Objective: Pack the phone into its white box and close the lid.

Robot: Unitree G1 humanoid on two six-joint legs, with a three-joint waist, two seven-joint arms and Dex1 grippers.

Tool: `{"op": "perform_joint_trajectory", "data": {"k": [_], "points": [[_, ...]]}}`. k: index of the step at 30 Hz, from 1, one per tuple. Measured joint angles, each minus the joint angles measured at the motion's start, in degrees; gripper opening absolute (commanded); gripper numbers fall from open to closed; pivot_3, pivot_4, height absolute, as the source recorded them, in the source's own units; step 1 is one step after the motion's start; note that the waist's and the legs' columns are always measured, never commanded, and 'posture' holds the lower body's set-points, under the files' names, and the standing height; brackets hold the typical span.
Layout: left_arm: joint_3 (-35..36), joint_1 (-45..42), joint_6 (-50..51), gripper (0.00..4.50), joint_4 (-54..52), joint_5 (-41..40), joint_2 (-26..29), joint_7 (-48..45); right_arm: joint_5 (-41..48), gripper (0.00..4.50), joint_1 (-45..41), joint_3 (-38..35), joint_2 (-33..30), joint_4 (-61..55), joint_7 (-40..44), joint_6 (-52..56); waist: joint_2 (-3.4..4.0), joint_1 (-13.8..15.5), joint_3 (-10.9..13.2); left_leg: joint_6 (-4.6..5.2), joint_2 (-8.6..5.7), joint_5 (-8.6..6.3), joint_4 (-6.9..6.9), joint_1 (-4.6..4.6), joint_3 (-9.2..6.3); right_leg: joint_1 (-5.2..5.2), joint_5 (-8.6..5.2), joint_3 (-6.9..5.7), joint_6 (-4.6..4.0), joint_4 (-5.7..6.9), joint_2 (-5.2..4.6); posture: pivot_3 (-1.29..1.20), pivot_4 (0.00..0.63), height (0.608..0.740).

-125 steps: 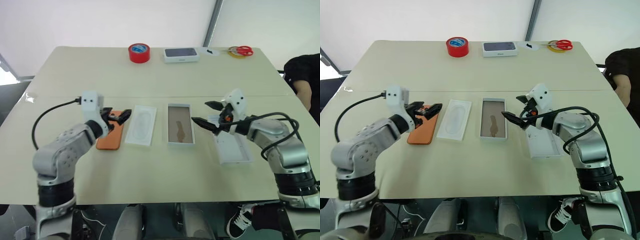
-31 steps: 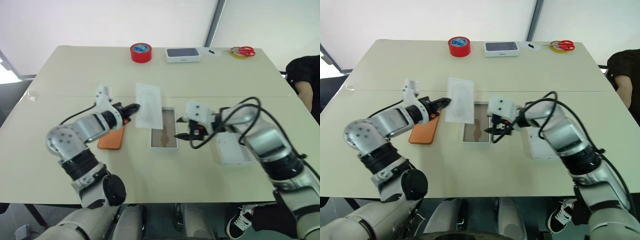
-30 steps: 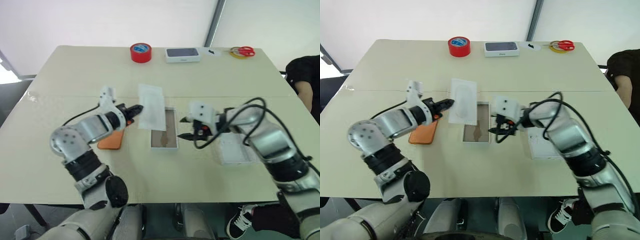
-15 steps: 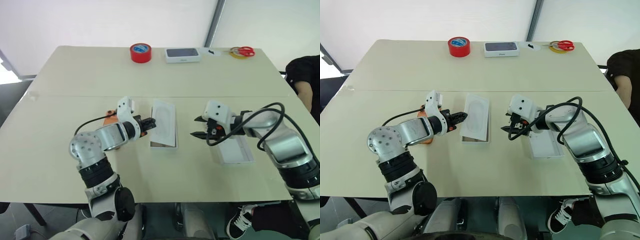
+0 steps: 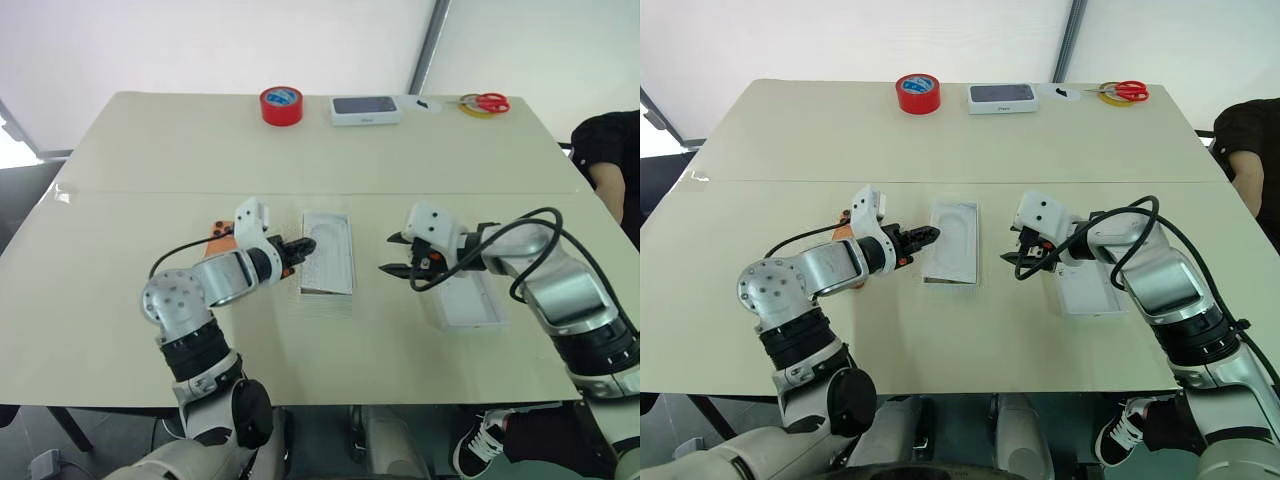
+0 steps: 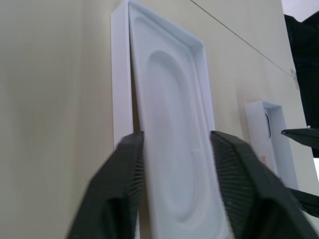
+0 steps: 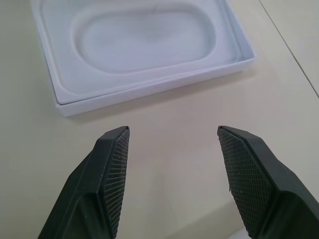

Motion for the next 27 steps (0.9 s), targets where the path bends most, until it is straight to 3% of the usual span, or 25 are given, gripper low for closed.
{"op": "perform_joint_trajectory", "data": {"k": [2, 6, 11, 17, 18, 21, 25, 27], "points": [[-0.1, 0.1, 0.0, 4.46, 0.0, -0.7, 0.0, -0.1, 0.7, 2.95, 0.0, -0.1, 0.7, 0.0, 0.0, 0.4, 0.00, 0.0, 0.0, 0.00, 0.00, 0.00, 0.00, 0.00, 0.00, 0.00, 0.00, 0.00, 0.00, 0.00, 0.00, 0.00, 0.150, 0.732], [-0.2, 0.3, 0.0, 4.46, 0.0, -2.6, 0.1, -0.2, 3.7, 2.95, 0.1, -1.4, 2.1, 0.0, -0.2, 1.6, 0.00, 0.0, 0.0, 0.00, 0.05, 0.00, 0.00, 0.00, -0.01, 0.00, 0.00, 0.00, 0.00, 0.00, 0.00, 0.00, 0.150, 0.732], [0.0, 0.3, 0.0, 4.46, -0.1, -8.1, 4.2, -1.0, 6.2, 2.95, 0.3, -3.0, 3.5, 0.0, -1.0, 1.8, 0.00, -0.1, 0.0, 0.00, 0.06, 0.00, 0.00, 0.01, -0.01, -0.01, 0.01, 0.00, 0.02, 0.02, 0.02, 0.00, 0.150, 0.732], [2.4, -1.4, -0.1, 4.46, -0.3, -13.1, 15.7, -3.2, 6.3, 2.95, 0.0, -2.6, 5.9, 0.3, -3.1, 1.6, 0.01, -0.2, 0.0, -0.01, 0.08, 0.01, -0.01, 0.02, -0.01, -0.03, 0.01, 0.00, 0.02, 0.04, 0.08, 0.00, 0.150, 0.732], [0.0, -0.2, -1.3, 4.46, -1.6, -11.8, 21.8, -5.4, 5.6, 2.95, -1.3, -1.4, 7.4, 1.3, -4.1, 1.8, -0.01, -0.6, 0.0, -0.03, 0.07, 0.01, -0.03, 0.03, 0.03, -0.07, 0.01, 0.02, 0.01, 0.07, 0.11, 0.00, 0.150, 0.732], [-9.0, 7.3, -11.4, 4.50, -7.4, -3.4, 36.2, -12.9, 3.9, 2.02, -4.8, 0.6, 11.0, 4.3, -7.6, 5.1, 0.06, -1.4, 0.0, -0.11, 0.09, 0.06, -0.17, 0.06, 0.05, -0.13, -0.03, 0.06, -0.07, 0.11, 0.11, 0.00, 0.150, 0.732], [-22.3, 20.1, -28.4, 4.50, -11.5, 7.8, 48.9, -27.3, 1.5, 0.03, -10.0, 3.3, 16.5, 8.2, -12.5, 9.8, 0.08, -1.3, 0.0, -0.15, 0.18, 0.07, -0.19, -0.05, 0.08, -0.26, -0.08, 0.07, -0.21, 0.06, 0.06, 0.00, 0.150, 0.732], [-25.1, 25.3, -35.7, 4.50, -12.2, 11.5, 52.3, -33.8, 0.1, 0.03, -11.6, 5.8, 18.7, 9.0, -14.2, 10.5, 0.09, -1.3, 0.0, -0.14, 0.17, 0.06, -0.19, -0.09, 0.09, -0.29, -0.07, 0.06, -0.27, 0.03, -0.01, 0.00, 0.150, 0.732]]}}
